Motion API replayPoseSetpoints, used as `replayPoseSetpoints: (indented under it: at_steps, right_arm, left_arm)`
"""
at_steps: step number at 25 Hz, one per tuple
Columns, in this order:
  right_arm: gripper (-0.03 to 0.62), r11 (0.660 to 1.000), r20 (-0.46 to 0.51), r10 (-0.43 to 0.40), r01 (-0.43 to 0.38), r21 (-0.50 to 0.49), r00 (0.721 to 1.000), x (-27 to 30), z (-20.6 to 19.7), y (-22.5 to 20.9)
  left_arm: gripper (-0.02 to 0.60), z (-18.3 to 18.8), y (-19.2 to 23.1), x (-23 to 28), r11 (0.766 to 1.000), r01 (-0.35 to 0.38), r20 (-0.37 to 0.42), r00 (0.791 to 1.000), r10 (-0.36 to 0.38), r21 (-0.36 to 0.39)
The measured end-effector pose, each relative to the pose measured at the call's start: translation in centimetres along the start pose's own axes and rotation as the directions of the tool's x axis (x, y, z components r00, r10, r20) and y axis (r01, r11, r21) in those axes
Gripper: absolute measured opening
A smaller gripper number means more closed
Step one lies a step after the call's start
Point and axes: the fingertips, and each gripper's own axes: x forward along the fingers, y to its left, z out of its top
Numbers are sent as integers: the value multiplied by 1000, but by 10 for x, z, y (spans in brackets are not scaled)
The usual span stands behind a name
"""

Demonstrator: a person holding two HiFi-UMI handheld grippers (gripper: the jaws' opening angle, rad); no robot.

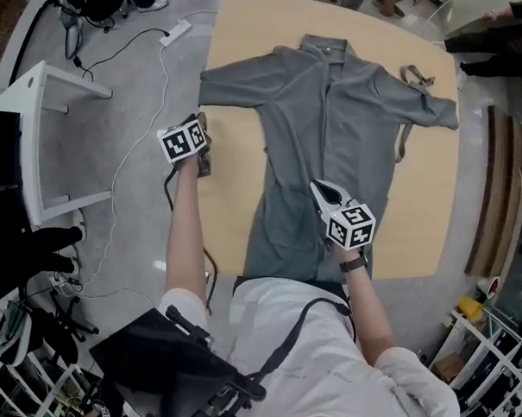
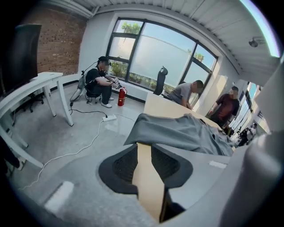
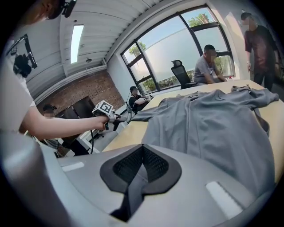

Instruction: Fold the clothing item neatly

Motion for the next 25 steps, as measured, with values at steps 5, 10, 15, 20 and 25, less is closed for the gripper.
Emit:
replayPoseSetpoints:
  at_steps: [5, 10, 15, 20, 25]
  right_arm:
    - [6, 1000, -4, -4, 4, 6, 1000, 1, 0, -11]
    - [6, 999, -15, -43, 43, 24, 999, -8, -9, -18]
    - [6, 995, -18, -71, 72, 68, 997, -20, -21, -31]
    - [6, 989, 25, -95, 92, 119, 995, -36, -20, -36]
    - [6, 978, 61, -141, 130, 161, 988, -57, -21, -48]
  left_arm:
    - [103, 22, 14, 41, 991, -1, 7, 1000, 1, -131]
    - [83, 11, 17, 59, 997, -15, -103, 995, 7, -77]
    - [12, 23, -5, 40, 997, -76, -15, 997, 76, -8]
    - [13, 64, -108, -20, 985, 55, 193, 977, -87, 164]
    - [14, 34, -272, -53, 803, 242, 150, 914, -377, 544]
